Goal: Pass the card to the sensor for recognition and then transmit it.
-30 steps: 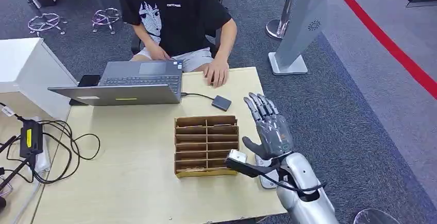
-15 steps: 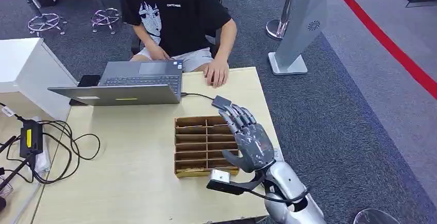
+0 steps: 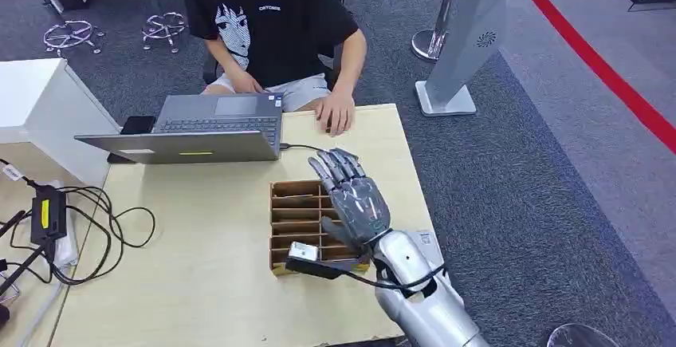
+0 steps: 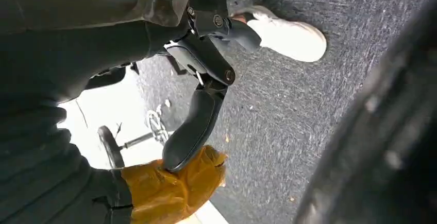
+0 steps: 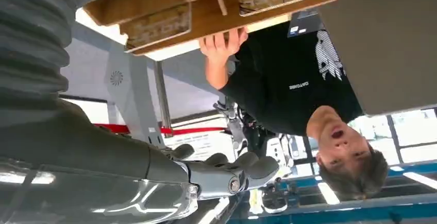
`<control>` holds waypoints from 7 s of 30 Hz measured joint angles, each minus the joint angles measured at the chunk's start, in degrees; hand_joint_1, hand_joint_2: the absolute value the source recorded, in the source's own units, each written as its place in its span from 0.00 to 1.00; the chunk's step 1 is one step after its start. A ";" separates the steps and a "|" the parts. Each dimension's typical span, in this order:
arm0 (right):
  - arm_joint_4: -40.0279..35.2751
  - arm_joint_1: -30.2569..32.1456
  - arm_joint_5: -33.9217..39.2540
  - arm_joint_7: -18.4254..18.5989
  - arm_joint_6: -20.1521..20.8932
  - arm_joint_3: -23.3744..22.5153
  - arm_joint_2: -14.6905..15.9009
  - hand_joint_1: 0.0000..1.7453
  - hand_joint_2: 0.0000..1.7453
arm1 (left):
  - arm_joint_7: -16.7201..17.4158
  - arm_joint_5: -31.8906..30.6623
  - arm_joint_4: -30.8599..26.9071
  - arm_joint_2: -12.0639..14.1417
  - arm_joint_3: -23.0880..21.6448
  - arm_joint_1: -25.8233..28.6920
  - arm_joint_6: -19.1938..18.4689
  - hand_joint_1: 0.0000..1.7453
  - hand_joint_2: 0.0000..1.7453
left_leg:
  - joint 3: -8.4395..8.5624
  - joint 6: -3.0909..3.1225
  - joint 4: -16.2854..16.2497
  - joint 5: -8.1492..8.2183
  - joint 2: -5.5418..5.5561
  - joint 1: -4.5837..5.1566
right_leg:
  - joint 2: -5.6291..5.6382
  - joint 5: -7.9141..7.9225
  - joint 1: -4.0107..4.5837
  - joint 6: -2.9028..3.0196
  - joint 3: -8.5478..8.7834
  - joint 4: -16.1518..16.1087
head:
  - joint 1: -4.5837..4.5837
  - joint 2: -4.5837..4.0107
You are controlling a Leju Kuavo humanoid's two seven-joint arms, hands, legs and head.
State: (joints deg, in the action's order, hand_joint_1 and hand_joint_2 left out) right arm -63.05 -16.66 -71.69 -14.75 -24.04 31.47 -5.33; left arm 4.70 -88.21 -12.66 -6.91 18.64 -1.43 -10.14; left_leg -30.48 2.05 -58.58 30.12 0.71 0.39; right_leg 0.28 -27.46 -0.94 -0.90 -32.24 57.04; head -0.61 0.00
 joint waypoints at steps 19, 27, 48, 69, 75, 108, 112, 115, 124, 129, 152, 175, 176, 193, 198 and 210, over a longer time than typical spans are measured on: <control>7.23 -4.40 -6.51 4.00 -2.18 -0.61 -3.01 0.00 1.00 | 0.00 0.00 0.00 0.09 -2.47 -0.11 -0.11 0.00 1.00 | -0.01 0.00 0.00 0.00 0.01 0.01 | -0.01 0.00 0.00 0.00 0.00 0.00 | 0.00 0.00; 10.01 -5.67 -7.69 5.97 -2.49 -1.51 -3.01 0.00 1.00 | 0.00 0.00 0.00 0.22 -3.10 -0.16 -0.15 0.00 1.00 | -0.01 0.00 0.00 0.00 0.01 0.00 | -0.01 0.00 0.00 0.00 0.00 0.00 | 0.00 0.00; 15.21 -8.01 -8.09 5.27 -3.65 -8.55 -3.01 0.00 1.00 | 0.00 0.00 0.00 0.31 -3.93 -0.18 -0.15 0.00 1.00 | 0.01 0.00 0.00 0.00 0.01 0.01 | -0.01 0.00 0.00 0.00 0.00 0.00 | -0.02 0.00; 8.87 -4.98 -8.72 3.67 -3.19 -8.09 -3.04 0.96 1.00 | 0.00 0.00 0.00 0.31 -4.06 -0.20 -0.13 0.00 1.00 | 0.00 0.00 0.00 0.00 0.01 0.01 | -0.01 0.00 0.00 0.00 0.00 0.00 | 0.00 0.00; 7.10 -4.43 -8.17 3.96 -3.19 -7.89 -3.01 0.89 1.00 | 0.00 0.00 0.00 0.31 -4.24 -0.19 -0.13 0.00 1.00 | 0.00 0.00 0.00 0.00 0.01 0.01 | -0.01 0.00 0.00 0.00 0.00 0.00 | -0.02 0.00; 4.63 -3.39 -8.07 3.78 -3.47 -7.96 -3.01 0.00 1.00 | 0.02 0.00 0.00 0.39 -4.83 -0.20 -0.13 0.00 1.00 | 0.03 0.00 0.00 0.00 0.00 0.01 | 0.00 0.00 0.00 0.00 0.00 -0.01 | 0.00 0.00; 4.41 -3.25 -8.09 3.80 -3.60 -8.00 -3.01 0.00 1.00 | 0.02 0.00 0.00 0.39 -4.87 -0.20 -0.15 0.00 1.00 | 0.03 0.00 0.00 0.00 0.00 0.01 | 0.00 0.00 0.00 0.00 0.00 -0.01 | -0.02 0.00; 3.84 -3.03 -7.96 3.80 -4.17 -8.17 -2.99 0.00 1.00 | 0.02 0.00 0.00 0.39 -4.87 -0.20 -0.15 0.00 1.00 | 0.02 0.00 0.00 0.00 0.00 0.01 | 0.00 0.00 0.00 0.00 0.00 -0.01 | 0.00 0.00; -3.62 -0.45 -5.73 2.45 -5.35 -10.75 -2.99 0.00 1.00 | 0.15 0.00 0.00 0.39 -4.92 -0.19 -0.15 0.00 1.00 | 0.01 0.00 0.00 0.01 0.01 0.01 | 0.00 -0.01 0.00 0.00 0.00 -0.01 | 0.00 0.00; -4.31 -0.16 -5.66 1.20 -1.46 -10.75 -2.86 0.00 1.00 | 0.11 0.00 0.00 0.39 -4.98 -0.20 -0.15 0.00 1.00 | 0.01 0.00 0.00 0.01 0.01 0.01 | -0.01 -0.01 0.00 0.00 0.00 -0.01 | 0.00 0.00; 3.25 -2.89 -6.21 2.58 -0.41 -7.98 -2.69 0.00 1.00 | 0.09 0.00 0.00 0.50 -6.32 -0.28 -0.20 0.00 1.00 | -0.01 0.00 0.00 0.00 0.02 0.01 | -0.01 0.00 -0.01 0.00 0.00 0.00 | 0.00 0.00; 18.42 -9.51 -11.63 7.58 -5.64 -6.56 -3.82 0.00 1.00 | 0.00 0.00 0.00 0.59 -9.35 -0.80 -0.81 0.00 1.00 | 0.02 0.00 0.00 0.00 0.02 0.01 | -0.01 0.00 -0.01 0.00 0.02 -0.01 | -0.02 0.00; 18.57 -9.59 -11.67 7.65 -5.81 -6.56 -3.82 0.00 1.00 | 0.00 0.00 0.00 0.61 -9.44 -0.81 -0.81 0.00 1.00 | 0.03 0.00 0.00 0.00 0.02 0.01 | -0.01 0.00 -0.01 0.00 0.03 -0.01 | -0.02 0.00; 19.47 -9.93 -12.48 7.76 -6.56 -7.06 -3.82 0.00 1.00 | 0.00 0.00 0.00 0.68 -10.05 -0.85 -0.79 0.00 1.00 | 0.14 0.00 0.00 0.00 0.02 0.01 | -0.01 0.01 -0.01 0.01 0.13 -0.01 | 0.00 0.00; 19.38 -9.83 -12.74 7.72 -6.73 -7.96 -3.80 0.00 1.00 | 0.00 0.00 0.00 0.74 -10.12 -0.85 -0.77 0.00 1.00 | 0.14 0.00 0.00 0.00 0.02 0.02 | 0.00 0.01 -0.01 0.01 0.13 -0.01 | 0.00 0.00; 18.90 -8.53 -13.31 7.58 -6.82 -9.27 -3.80 0.91 1.00 | 0.00 0.00 0.00 0.74 -10.23 -0.85 -0.76 0.00 1.00 | 0.13 0.00 0.00 0.00 0.01 0.01 | 0.01 0.00 0.00 0.00 0.11 0.00 | -0.02 0.00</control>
State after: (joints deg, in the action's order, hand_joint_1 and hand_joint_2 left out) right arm -44.15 -25.20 -85.00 -7.17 -30.86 22.21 -9.14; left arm 4.70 -88.21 -12.66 -6.16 8.41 -2.28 -10.91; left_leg -30.36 2.05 -58.58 30.12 0.72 0.40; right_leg 0.29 -27.46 -0.94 -0.89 -32.13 57.04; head -0.63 0.00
